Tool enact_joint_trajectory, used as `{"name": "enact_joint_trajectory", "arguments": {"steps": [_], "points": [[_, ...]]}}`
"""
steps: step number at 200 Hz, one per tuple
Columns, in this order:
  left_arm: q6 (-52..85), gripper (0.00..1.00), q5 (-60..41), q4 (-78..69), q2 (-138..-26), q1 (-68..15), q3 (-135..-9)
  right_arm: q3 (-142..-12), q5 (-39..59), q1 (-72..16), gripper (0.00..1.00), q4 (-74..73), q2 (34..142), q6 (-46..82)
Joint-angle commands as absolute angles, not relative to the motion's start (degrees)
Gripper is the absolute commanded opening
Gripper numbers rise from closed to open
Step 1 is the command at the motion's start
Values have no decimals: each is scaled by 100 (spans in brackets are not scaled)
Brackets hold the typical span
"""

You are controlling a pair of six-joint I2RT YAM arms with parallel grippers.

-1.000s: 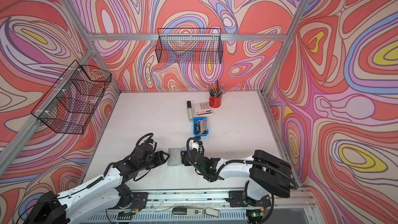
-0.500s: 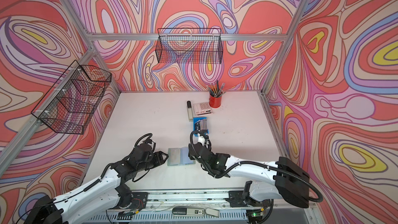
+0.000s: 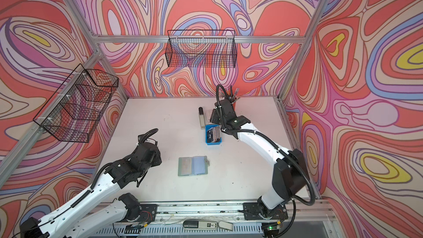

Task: Put the credit cards into the card holder

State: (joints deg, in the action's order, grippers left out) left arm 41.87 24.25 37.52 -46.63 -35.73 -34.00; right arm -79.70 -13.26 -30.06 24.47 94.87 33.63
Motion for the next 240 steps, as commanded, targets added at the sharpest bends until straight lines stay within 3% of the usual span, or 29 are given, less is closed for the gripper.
{"name": "enact_joint_trajectory", "arguments": {"steps": [1, 19, 72, 154, 240], "points": [[3819, 61, 2424, 3640, -4446, -3544, -3138, -8413, -1772, -3016, 67, 2837, 10049, 2781], [3874, 64, 2487, 3691, -4370, -3547, -3121, -8339, -1933, -3000, 65, 2705, 10350, 2559], [3926, 64, 2469, 3639, -4357, -3544, -3059, -7560, -439, -2371, 32, 2010, 10495, 2695], [3967, 61, 2263, 3560, -4398, -3547, -3015, -7644, -104, -2267, 28, 2075, 10966, 2610], [3981, 59, 2230, 3560, -4492, -3549, -3015, -7690, 148, -2264, 12, 2053, 11164, 2610]]}}
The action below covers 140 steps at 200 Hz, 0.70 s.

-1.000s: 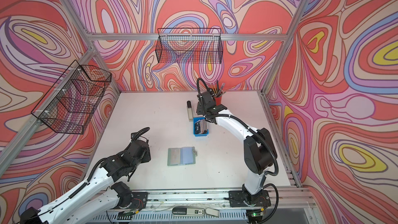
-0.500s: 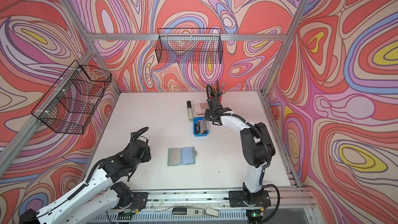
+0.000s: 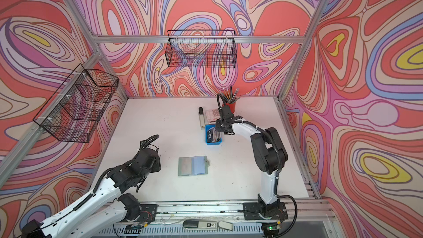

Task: Put the credit cards into the card holder

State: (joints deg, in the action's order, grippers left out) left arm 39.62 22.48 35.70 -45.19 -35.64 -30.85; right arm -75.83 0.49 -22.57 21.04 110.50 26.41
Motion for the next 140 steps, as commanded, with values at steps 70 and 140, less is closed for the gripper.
{"name": "enact_joint_trajectory", "arguments": {"steps": [70, 140], "points": [[3985, 59, 2203, 3540, -4421, -3548, -3019, -7673, 332, -2267, 4, 2025, 11084, 2614], [3984, 58, 2161, 3539, -4395, -3546, -3015, -7682, 447, -2265, 0, 2004, 11122, 2585]]}}
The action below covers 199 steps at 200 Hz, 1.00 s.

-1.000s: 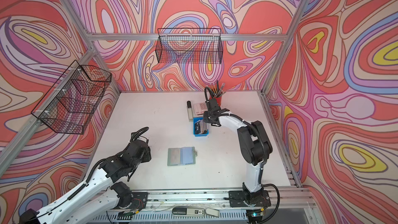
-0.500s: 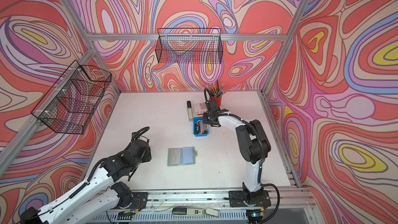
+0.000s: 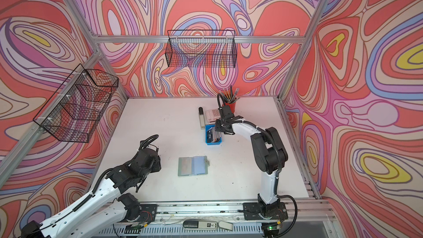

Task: Put the credit cards into the card holder

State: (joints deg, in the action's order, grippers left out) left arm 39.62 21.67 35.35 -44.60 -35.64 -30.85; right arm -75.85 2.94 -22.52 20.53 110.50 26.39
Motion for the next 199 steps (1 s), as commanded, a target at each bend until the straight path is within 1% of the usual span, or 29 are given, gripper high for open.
{"name": "enact_joint_trajectory", "arguments": {"steps": [1, 64, 175, 199], "points": [[3983, 58, 2162, 3540, -4390, -3548, -3015, -7682, 452, -2262, 0, 1999, 11124, 2584], [3989, 58, 2162, 3530, -4394, -3550, -3015, -7511, 648, -2263, 0, 1768, 10772, 2541], [3990, 58, 2143, 3541, -4396, -3549, -3016, -7160, 263, -2268, 0, 1531, 10125, 2521], [3967, 59, 2117, 3532, -4386, -3549, -3015, -7074, 278, -2266, 0, 1507, 9711, 2543]]}}
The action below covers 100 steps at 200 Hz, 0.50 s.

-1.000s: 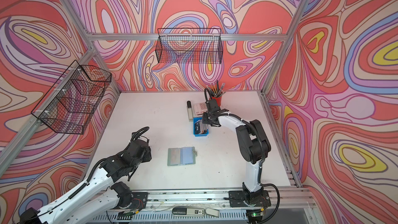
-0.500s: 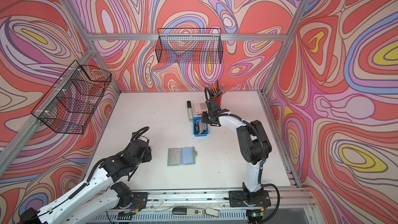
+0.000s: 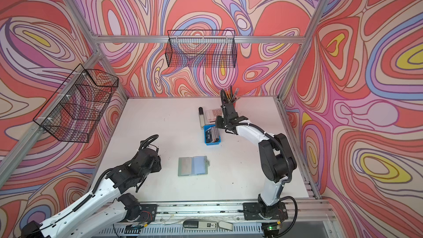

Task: Put the credit cards into the card holder

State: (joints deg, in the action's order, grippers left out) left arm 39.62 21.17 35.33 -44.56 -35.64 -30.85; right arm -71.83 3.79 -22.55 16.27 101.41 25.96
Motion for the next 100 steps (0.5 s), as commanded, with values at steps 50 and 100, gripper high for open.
{"name": "enact_joint_trajectory", "arguments": {"steps": [50, 100], "points": [[4179, 57, 1496, 4047, -4038, -3546, -3253, -6800, 434, -2272, 0, 1800, 8874, 2923], [4353, 61, 455, 3441, -3055, -3542, -2709, -5678, 1256, -2444, 0, 993, 8053, 3640]]}}
